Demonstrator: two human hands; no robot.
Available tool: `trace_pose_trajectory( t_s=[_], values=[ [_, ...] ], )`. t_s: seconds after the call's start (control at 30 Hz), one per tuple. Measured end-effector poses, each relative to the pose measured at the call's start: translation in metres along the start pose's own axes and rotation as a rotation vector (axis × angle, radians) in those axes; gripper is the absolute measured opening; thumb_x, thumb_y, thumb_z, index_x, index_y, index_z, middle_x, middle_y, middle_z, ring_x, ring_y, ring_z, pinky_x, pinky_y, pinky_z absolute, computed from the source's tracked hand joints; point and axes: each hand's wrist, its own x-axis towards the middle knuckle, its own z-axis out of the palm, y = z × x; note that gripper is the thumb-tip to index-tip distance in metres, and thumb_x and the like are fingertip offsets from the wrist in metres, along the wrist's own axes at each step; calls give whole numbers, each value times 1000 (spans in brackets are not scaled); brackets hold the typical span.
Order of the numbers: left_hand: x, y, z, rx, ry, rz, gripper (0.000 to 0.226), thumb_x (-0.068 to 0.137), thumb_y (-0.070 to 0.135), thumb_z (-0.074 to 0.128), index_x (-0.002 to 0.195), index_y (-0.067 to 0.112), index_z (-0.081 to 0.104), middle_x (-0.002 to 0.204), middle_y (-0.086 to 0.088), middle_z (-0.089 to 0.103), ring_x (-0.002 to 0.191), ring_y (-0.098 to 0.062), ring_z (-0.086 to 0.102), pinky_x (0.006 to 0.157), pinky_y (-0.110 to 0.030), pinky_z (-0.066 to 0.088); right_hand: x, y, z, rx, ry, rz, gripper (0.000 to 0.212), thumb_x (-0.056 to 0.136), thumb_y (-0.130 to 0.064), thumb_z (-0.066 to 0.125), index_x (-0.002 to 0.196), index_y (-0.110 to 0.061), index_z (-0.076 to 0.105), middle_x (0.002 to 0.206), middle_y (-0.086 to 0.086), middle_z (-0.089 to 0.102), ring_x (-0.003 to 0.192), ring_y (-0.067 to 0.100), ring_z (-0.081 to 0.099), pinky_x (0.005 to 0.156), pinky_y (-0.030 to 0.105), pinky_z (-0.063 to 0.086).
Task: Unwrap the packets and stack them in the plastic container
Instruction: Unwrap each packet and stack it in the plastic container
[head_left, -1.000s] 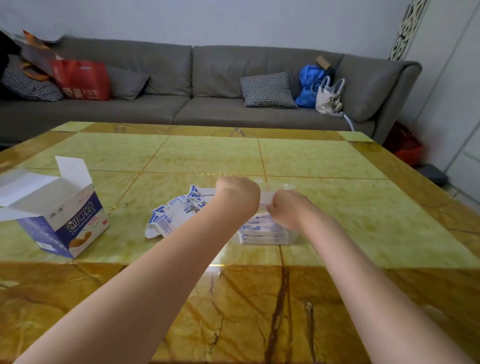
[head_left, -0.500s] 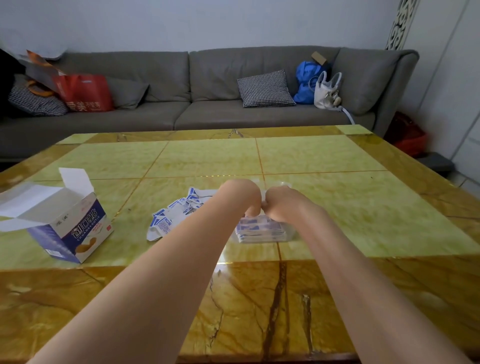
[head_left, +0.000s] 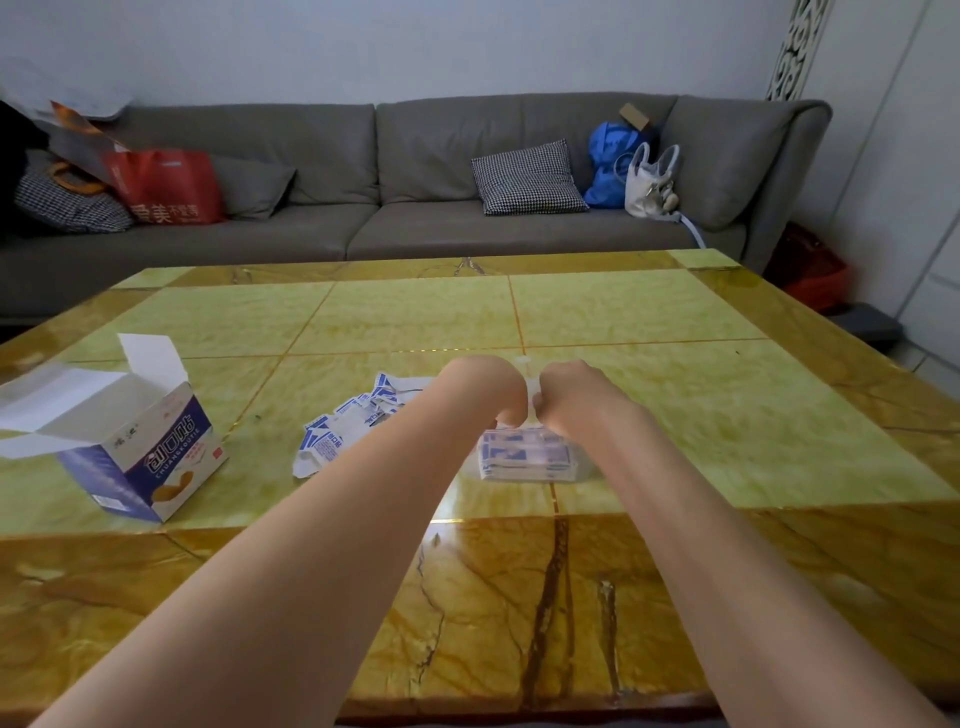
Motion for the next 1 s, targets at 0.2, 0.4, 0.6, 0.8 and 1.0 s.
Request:
trace_pose_trajectory(
  t_s=[0.2,0.4,0.6,0.8,1.0],
  values=[
    [-8,-37,-14,-228,349,37,24,90,16,45,67,11,51,68,-1,64,62,-16,59,70,-28,51,-18,-18,-34,49,272,-175,22,92,-6,41,70,-6,46,72,11,51,70,28,49,49,27,33],
    [-39,-103,32,-301,478,-102,20,88,16,46,99,8,61,101,-8,66,91,-26,60,67,-30,42,-27,-64,0,208,124,-487,22,90,-6,40,91,1,60,96,20,65,91,33,62,79,39,51],
    [-68,-134,96,-322,158,78,60,86,4,46,141,21,29,141,-1,42,125,-21,43,99,-30,34,-23,-93,75,-62,-167,-590,56,90,-25,53,142,-27,32,152,6,20,137,34,24,110,45,29],
    [-75,-144,118,-360,282,121,66,82,35,63,138,23,30,136,0,46,122,-20,44,98,-31,37,-29,-96,79,-13,-38,-606,28,88,-27,59,114,-16,60,119,4,48,116,24,43,97,38,40],
    [-71,-141,126,-85,512,206,44,85,41,56,124,24,46,119,7,58,116,-18,48,93,-30,38,-36,-81,77,54,9,-611,6,84,-13,61,83,-15,56,95,-1,42,88,15,47,73,24,36]
  ],
)
